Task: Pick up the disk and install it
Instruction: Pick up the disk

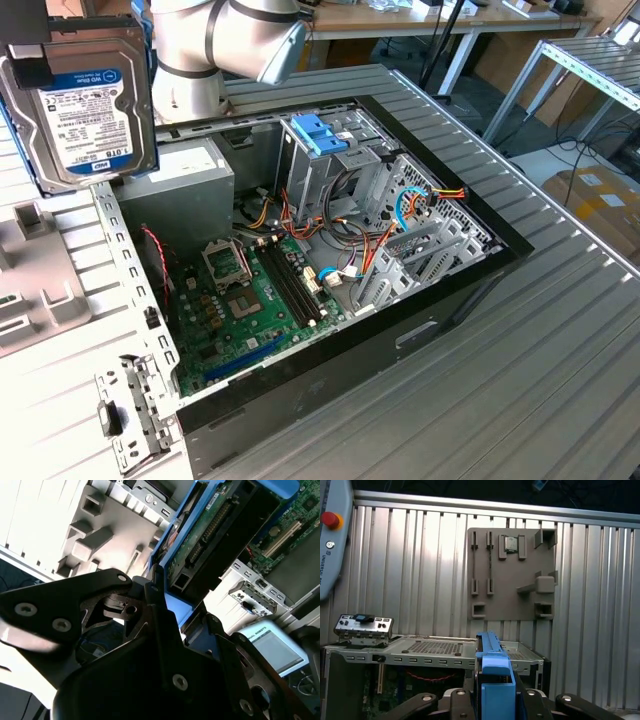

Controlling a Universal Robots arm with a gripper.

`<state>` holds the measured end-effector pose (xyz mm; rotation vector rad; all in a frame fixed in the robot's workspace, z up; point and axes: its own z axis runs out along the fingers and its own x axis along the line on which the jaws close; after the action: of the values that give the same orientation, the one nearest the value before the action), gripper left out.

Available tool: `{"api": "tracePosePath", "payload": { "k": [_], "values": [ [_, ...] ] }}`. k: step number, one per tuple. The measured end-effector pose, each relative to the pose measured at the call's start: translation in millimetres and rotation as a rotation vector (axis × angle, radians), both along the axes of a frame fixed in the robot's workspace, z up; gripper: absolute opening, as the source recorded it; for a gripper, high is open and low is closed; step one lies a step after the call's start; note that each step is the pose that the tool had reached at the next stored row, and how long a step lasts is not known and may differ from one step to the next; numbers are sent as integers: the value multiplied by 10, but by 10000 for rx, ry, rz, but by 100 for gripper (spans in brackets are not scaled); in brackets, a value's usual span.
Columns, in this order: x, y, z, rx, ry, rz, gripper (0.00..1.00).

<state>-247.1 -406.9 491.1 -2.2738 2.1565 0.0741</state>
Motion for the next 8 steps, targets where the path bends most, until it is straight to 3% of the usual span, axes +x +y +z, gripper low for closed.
{"api": "tracePosePath", "payload": {
  "k": [8],
  "values": [
    [61,-63,-3,0,0,0,37]
  ]
}}
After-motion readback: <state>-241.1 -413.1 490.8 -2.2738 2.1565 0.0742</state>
